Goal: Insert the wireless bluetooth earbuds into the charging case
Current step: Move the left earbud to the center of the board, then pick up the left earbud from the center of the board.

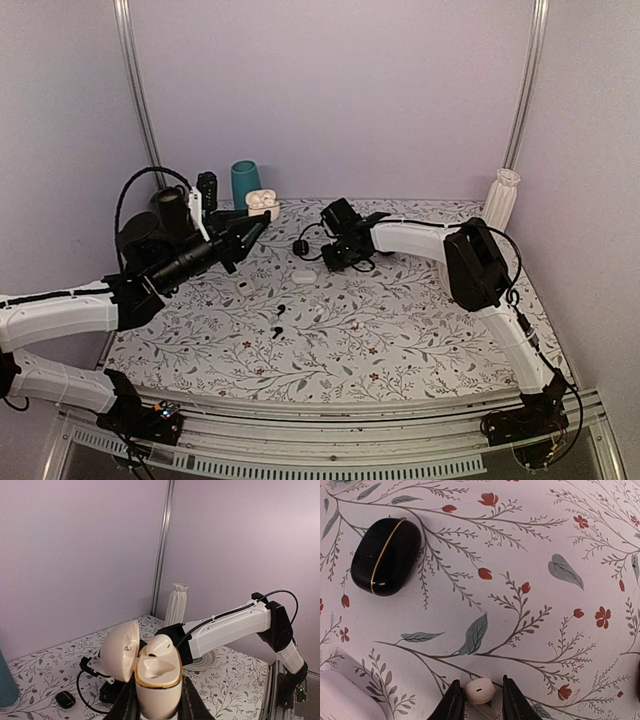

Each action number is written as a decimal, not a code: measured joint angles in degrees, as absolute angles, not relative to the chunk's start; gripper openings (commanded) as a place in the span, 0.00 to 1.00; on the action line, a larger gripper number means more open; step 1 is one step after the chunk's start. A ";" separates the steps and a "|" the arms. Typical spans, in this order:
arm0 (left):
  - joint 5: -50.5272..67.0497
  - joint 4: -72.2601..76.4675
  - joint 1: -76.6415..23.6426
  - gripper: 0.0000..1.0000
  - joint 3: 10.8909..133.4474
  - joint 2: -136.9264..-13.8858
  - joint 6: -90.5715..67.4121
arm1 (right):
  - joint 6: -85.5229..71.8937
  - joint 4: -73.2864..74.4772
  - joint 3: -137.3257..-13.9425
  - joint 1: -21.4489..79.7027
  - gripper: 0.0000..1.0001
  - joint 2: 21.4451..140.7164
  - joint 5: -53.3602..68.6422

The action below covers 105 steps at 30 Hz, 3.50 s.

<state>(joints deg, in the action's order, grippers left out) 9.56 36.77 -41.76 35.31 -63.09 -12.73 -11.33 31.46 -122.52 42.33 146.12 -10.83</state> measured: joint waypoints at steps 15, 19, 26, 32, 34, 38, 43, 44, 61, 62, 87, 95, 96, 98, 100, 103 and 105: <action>9.39 35.59 -41.76 0.00 35.73 -61.47 -12.69 | -13.04 23.75 -110.83 41.93 0.20 140.46 -8.60; 9.28 35.64 -41.76 0.00 35.73 -61.28 -12.69 | -13.61 22.24 -105.47 41.93 0.20 137.29 -8.38; 9.13 36.01 -41.76 0.00 35.73 -61.01 -12.69 | -15.05 20.05 -94.54 41.93 0.16 130.37 -6.90; 9.13 37.32 -41.76 0.00 35.73 -61.34 -12.71 | -16.36 17.96 -84.25 41.93 0.16 123.74 -5.50; 9.15 37.87 -41.76 0.00 35.73 -61.87 -12.71 | -16.99 17.43 -80.60 41.91 0.16 121.25 -5.30; 9.30 38.74 -41.76 0.00 35.73 -63.26 -12.73 | -18.00 16.93 -74.13 41.93 0.16 116.62 -4.99; 9.78 39.99 -41.76 0.00 35.73 -65.10 -12.82 | -19.31 16.86 -68.73 41.91 0.18 112.60 -4.16; 9.85 40.23 -41.76 0.00 35.73 -65.43 -12.93 | -19.53 16.88 -68.10 41.91 0.18 112.09 -4.08; 10.11 41.32 -41.76 0.00 35.73 -66.78 -13.56 | -20.53 23.49 -75.37 41.93 0.36 112.07 -2.68; 10.11 41.32 -41.76 0.00 35.73 -66.78 -13.56 | -20.67 24.08 -75.77 41.93 0.36 112.22 -2.70; 11.05 43.05 -41.76 0.00 35.73 -67.29 -13.58 | -22.94 30.79 -78.94 42.04 0.33 115.81 -3.01; 11.09 43.40 -41.76 0.00 35.73 -67.59 -13.58 | -22.70 32.05 -80.88 42.74 0.31 118.02 -4.19; 11.07 43.42 -41.76 0.00 35.73 -67.59 -13.58 | -22.65 32.12 -81.10 42.74 0.31 118.21 -4.25; 11.07 43.44 -41.76 0.00 35.73 -67.59 -13.61 | -22.48 32.14 -81.21 42.74 0.31 118.37 -4.29; 11.07 43.46 -41.76 0.00 35.73 -67.61 -13.63 | -22.35 32.14 -81.21 42.74 0.30 118.37 -4.32; 11.09 43.48 -41.76 0.00 35.73 -67.68 -13.72 | -22.20 32.14 -81.21 42.74 0.28 118.37 -4.32; 11.09 43.75 -41.76 0.00 35.73 -67.85 -13.80 | -22.11 32.14 -81.21 42.74 0.27 118.37 -4.29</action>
<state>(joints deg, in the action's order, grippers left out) 11.09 43.75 -41.76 35.73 -67.85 -13.80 -22.11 32.14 -81.21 42.74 118.37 -4.29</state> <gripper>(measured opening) 0.217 0.286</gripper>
